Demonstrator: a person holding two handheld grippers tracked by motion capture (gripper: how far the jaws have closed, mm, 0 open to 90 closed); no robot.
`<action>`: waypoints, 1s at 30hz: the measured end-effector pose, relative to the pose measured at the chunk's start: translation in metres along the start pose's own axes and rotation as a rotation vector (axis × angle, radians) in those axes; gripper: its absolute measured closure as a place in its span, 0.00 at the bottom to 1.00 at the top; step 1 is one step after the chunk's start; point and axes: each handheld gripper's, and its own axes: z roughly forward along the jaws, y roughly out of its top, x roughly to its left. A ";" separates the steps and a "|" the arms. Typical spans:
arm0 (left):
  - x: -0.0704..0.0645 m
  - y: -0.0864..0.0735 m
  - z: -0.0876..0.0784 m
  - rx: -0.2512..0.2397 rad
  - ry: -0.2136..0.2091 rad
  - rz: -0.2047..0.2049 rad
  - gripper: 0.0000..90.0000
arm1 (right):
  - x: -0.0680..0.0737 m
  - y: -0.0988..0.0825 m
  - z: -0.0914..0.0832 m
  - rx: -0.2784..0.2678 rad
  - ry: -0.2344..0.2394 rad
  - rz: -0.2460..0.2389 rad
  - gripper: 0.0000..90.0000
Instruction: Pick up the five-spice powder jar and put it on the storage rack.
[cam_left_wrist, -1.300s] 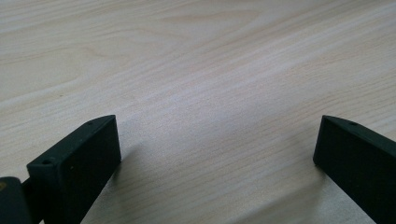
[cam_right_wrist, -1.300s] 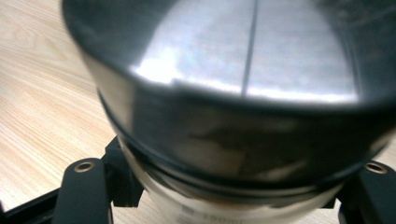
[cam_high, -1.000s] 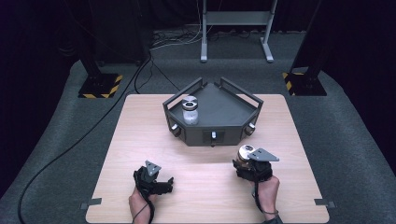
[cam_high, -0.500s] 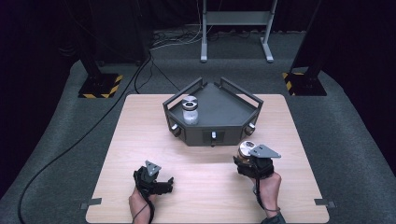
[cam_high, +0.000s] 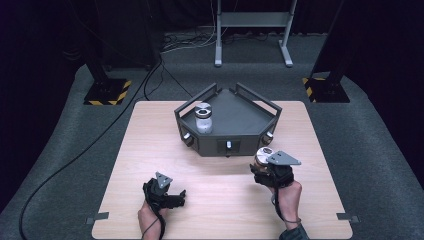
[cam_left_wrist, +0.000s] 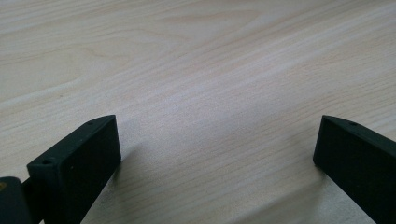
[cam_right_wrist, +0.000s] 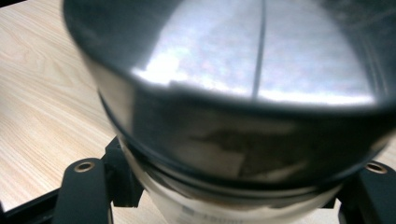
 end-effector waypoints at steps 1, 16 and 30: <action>0.000 0.000 0.000 0.001 0.000 -0.001 0.01 | -0.001 0.001 0.000 -0.001 0.002 -0.002 0.34; 0.000 0.000 0.000 0.001 -0.001 -0.001 0.01 | -0.005 0.016 0.000 -0.009 0.004 -0.017 0.34; 0.000 0.000 0.000 0.001 -0.001 -0.001 0.01 | -0.009 0.030 0.000 -0.015 -0.009 -0.029 0.34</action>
